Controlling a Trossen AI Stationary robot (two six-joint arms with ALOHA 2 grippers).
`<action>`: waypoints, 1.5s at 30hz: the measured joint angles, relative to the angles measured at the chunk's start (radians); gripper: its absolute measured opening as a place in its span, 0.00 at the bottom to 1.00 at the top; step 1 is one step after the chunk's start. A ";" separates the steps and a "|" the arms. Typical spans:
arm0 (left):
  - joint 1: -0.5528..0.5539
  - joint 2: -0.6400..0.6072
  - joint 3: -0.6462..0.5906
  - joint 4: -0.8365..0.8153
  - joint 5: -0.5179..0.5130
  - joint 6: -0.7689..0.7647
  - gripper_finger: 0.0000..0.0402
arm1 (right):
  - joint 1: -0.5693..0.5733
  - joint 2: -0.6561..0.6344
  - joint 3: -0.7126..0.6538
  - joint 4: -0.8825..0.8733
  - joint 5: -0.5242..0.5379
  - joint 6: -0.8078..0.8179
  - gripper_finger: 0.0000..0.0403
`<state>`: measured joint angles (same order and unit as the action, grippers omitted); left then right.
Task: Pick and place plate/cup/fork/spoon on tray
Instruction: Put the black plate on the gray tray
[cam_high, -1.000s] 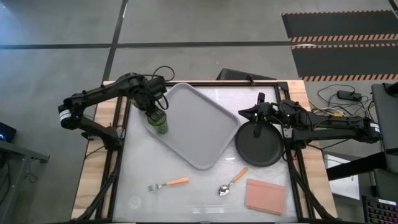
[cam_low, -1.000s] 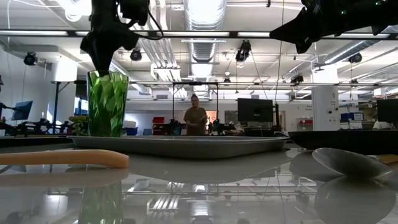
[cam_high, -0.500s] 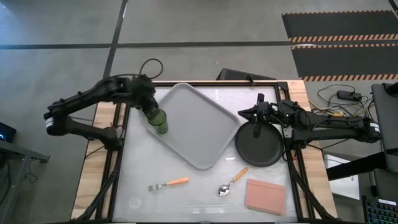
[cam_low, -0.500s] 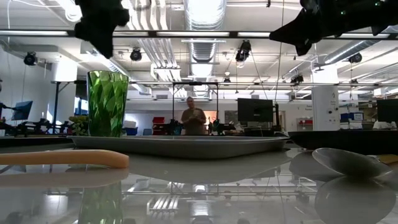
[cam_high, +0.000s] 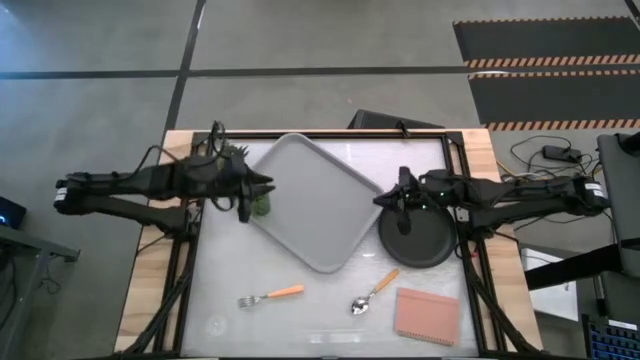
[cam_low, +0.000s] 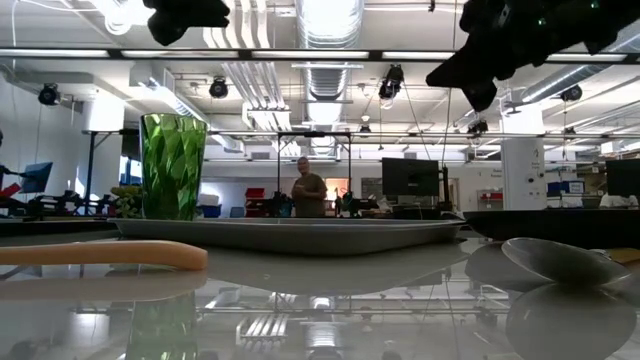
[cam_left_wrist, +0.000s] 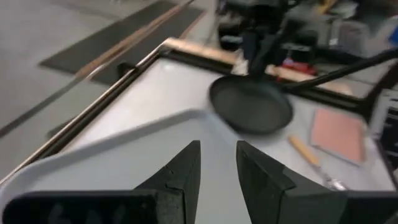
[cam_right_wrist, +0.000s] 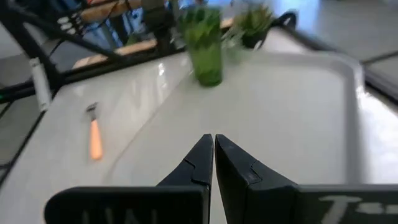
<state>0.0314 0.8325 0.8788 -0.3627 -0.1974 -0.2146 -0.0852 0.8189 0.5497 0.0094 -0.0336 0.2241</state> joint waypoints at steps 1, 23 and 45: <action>-0.009 -0.009 -0.034 0.056 0.000 0.013 0.21 | 0.019 0.015 0.025 -0.036 0.001 0.016 0.02; -0.025 -0.188 -0.325 0.417 0.008 0.063 0.21 | 0.457 0.342 0.396 -0.882 0.086 0.517 0.02; -0.027 -0.237 -0.330 0.423 0.085 0.056 0.21 | 0.532 0.399 0.187 -0.703 0.216 0.524 0.02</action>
<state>0.0044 0.5953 0.5489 0.0601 -0.1127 -0.1584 0.4473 1.2177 0.7368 -0.6934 0.1824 0.7483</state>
